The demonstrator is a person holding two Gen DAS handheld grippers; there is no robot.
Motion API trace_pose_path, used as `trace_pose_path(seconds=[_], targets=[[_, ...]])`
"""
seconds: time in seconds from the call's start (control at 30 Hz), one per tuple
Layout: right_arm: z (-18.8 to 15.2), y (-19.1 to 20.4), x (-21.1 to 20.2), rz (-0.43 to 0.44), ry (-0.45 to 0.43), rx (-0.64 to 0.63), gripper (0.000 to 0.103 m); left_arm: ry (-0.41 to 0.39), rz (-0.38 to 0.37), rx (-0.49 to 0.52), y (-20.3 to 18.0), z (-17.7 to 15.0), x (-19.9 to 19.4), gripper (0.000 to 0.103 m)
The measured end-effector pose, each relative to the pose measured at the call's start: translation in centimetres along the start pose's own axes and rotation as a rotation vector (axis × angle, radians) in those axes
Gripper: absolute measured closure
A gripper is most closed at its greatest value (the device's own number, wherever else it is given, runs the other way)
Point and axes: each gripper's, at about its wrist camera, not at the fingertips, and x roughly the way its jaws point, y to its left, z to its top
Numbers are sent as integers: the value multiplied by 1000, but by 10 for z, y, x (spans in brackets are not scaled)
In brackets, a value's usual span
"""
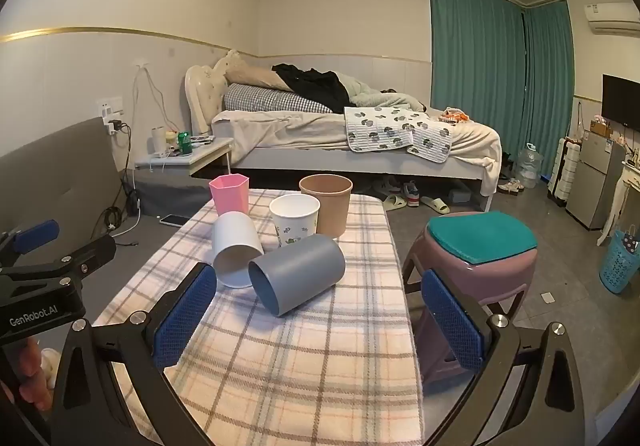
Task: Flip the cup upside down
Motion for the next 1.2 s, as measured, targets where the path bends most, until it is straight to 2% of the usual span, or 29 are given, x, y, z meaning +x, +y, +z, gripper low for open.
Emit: trace_pose_path(seconds=[1.2], targets=[[0,0,0,3,0,9,0,-18,2,-8,3,3,-6,0]])
